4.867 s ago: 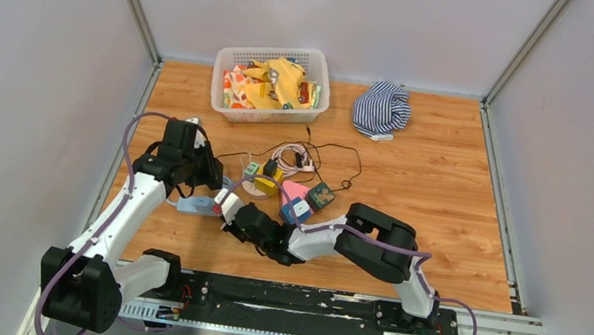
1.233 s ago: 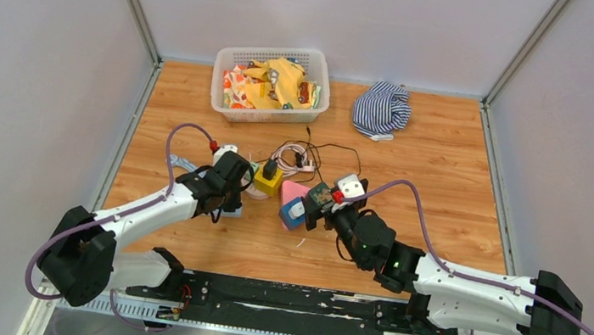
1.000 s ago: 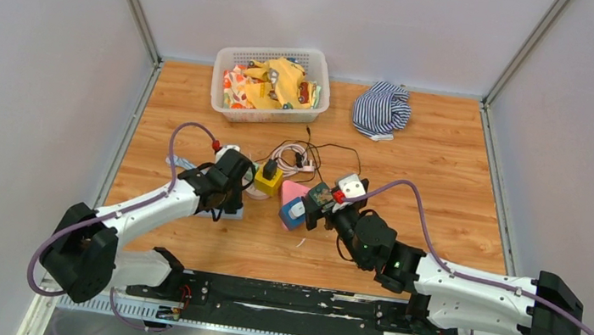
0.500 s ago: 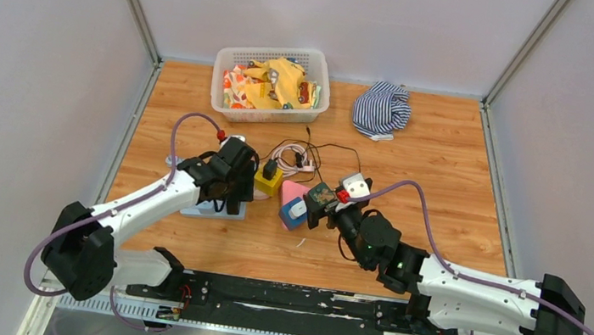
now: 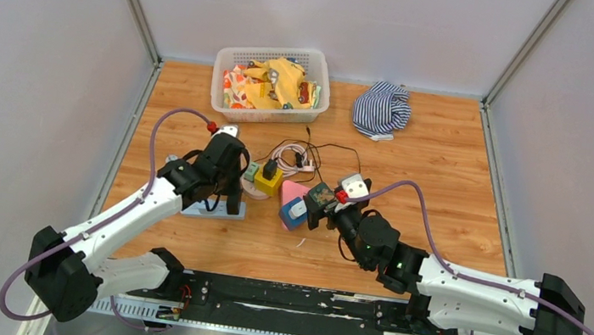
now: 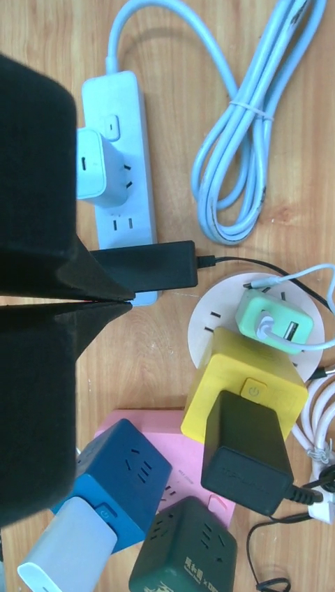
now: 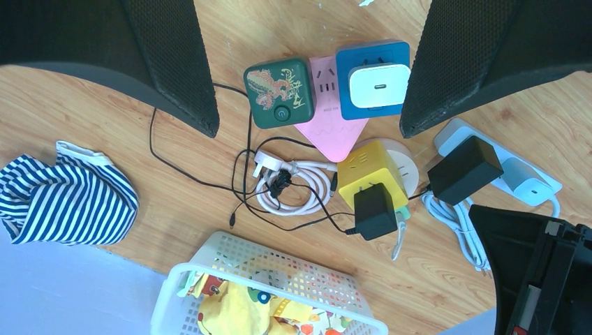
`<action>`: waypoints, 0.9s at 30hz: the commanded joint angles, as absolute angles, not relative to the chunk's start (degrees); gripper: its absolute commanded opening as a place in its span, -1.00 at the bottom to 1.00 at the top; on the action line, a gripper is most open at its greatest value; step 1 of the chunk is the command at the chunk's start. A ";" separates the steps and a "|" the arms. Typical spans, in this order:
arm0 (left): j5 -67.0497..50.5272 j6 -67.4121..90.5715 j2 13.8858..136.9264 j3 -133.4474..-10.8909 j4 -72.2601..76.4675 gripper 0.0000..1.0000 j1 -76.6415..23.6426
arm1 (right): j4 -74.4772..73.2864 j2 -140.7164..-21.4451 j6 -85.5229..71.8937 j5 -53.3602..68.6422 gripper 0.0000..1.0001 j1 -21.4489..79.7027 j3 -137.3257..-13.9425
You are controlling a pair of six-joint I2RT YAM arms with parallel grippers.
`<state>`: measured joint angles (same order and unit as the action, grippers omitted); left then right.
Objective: Insert the plug
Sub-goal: Reset both arms
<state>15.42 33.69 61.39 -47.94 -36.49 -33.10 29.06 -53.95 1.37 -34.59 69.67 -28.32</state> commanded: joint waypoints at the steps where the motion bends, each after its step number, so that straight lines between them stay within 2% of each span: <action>1: 14.77 36.69 62.32 -44.99 -37.22 -1.00 -33.41 | 29.45 -54.21 0.80 -35.52 1.00 68.95 -27.77; 15: 10.01 41.09 58.25 -33.11 -37.18 -1.00 -33.41 | 28.35 -55.67 1.13 -35.16 1.00 68.95 -29.25; 21: 13.18 40.70 55.31 -34.26 -37.18 -1.00 -33.45 | 28.13 -57.26 1.03 -34.45 1.00 68.99 -30.20; 27: 16.57 35.22 54.93 -46.17 -37.22 -0.65 -33.43 | 24.70 -56.65 0.34 -33.31 1.00 68.99 -31.54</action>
<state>13.34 39.09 55.31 -38.28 -34.94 -33.15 27.38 -57.34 1.30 -33.95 69.67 -28.64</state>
